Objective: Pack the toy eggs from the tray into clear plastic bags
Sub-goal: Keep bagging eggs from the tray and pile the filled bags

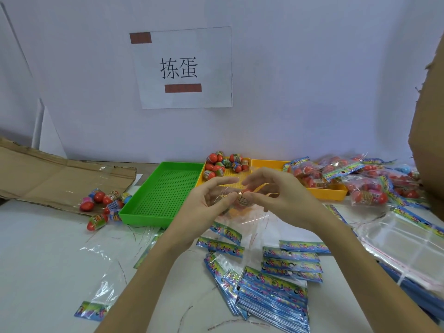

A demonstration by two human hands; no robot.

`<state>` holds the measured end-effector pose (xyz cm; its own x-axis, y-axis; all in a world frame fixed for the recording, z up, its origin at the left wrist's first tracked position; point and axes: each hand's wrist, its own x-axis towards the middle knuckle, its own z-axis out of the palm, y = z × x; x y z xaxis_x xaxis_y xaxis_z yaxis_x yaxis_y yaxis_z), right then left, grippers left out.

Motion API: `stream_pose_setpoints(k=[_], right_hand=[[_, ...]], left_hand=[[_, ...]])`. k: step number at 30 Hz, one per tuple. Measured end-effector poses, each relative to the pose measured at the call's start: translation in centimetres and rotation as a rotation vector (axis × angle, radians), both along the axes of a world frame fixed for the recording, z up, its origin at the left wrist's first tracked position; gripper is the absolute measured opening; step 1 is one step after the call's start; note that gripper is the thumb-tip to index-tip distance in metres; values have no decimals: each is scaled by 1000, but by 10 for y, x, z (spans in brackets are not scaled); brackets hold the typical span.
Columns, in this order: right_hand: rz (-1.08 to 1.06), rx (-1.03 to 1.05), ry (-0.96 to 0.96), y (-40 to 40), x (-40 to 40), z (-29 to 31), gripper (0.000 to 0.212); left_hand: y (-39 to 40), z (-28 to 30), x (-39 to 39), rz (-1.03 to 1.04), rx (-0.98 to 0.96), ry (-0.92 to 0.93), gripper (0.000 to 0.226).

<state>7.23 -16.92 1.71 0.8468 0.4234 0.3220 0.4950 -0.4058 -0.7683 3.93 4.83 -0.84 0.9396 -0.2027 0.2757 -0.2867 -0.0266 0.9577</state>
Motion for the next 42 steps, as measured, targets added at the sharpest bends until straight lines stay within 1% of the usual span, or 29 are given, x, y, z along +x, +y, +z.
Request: stream_pose_setpoints(k=[3,4,7,9,14,18,22,26,29,32,38,40,42], right_hand=[[57,-43,17,0,-1,1,9],[72,-51,29,-1,-1,1,11],[117,-102,69,-4,-1,1,25],[131,-128,76,-4,-2,0,27],[126,-96,78,-4,-3,3,22],[128,-59,128,-11,-4,8,11],[115,-43,127,-16,-4,11,14],[158,-63,152,-15,-5,10,18],[196,-95,167,-13,-7,9,14],[198,-145,108,-6,-8,6,16],[122,-70,11,-6,-5,4,11],[115,-59,-8,-7,-6,5,11],[92,-55,-32,-7,-6,6,11]], left_hand=[[-1,-1,0,24,-3,2,34],[-1,-1,0,26,-13,6,35],[-1,-1,0,19,-21,-7,41],[0,-1,0,14,-17,-26,44],[2,0,1,29,-65,-15,40],[3,2,1,68,-105,27,40],[5,4,1,31,-93,87,31],[2,5,-1,34,-86,91,29],[3,4,-1,44,-80,83,25],[3,3,0,89,-74,66,25],[1,3,0,137,-18,45,26],[1,4,-1,112,-2,53,29],[2,5,-3,28,19,71,30]])
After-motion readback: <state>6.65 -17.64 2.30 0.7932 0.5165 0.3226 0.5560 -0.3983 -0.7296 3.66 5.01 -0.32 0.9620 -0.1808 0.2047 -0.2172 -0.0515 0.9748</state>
